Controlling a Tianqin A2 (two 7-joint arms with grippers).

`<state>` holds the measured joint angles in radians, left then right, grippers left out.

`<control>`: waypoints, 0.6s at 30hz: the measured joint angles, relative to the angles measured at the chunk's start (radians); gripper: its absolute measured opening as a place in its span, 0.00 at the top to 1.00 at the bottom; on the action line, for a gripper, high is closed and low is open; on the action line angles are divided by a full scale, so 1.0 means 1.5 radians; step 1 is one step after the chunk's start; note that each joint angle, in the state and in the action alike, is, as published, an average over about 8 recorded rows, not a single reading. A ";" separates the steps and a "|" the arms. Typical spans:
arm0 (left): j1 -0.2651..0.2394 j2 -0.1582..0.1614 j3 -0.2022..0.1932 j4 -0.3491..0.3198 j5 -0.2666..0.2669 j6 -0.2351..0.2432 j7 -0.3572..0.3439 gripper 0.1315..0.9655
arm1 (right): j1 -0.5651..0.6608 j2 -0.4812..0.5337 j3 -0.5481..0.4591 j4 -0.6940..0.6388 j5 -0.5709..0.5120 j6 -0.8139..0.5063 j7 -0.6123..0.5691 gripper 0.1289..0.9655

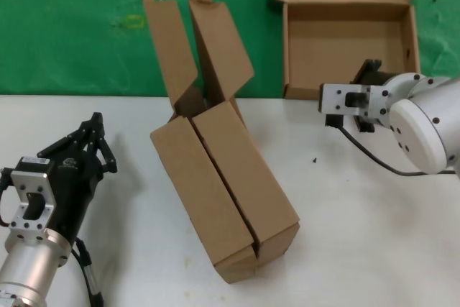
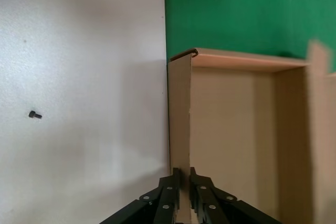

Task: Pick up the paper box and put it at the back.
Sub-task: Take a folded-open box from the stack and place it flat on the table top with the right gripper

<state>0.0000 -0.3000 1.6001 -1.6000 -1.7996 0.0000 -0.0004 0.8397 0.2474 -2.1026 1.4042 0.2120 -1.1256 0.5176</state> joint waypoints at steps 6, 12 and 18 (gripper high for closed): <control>0.000 0.000 0.000 0.000 0.000 0.000 0.000 0.99 | -0.007 -0.007 0.012 0.004 0.007 -0.004 -0.021 0.93; 0.000 0.000 0.000 0.000 0.000 0.000 0.000 0.99 | -0.010 -0.011 0.024 0.008 -0.004 0.002 -0.034 0.88; 0.000 0.000 0.000 0.000 0.000 0.000 0.000 0.99 | -0.009 -0.012 0.034 0.007 -0.022 0.011 -0.047 0.75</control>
<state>0.0000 -0.3000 1.6001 -1.6000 -1.7997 0.0000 -0.0004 0.8257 0.2300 -2.0512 1.4139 0.1788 -1.1090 0.4477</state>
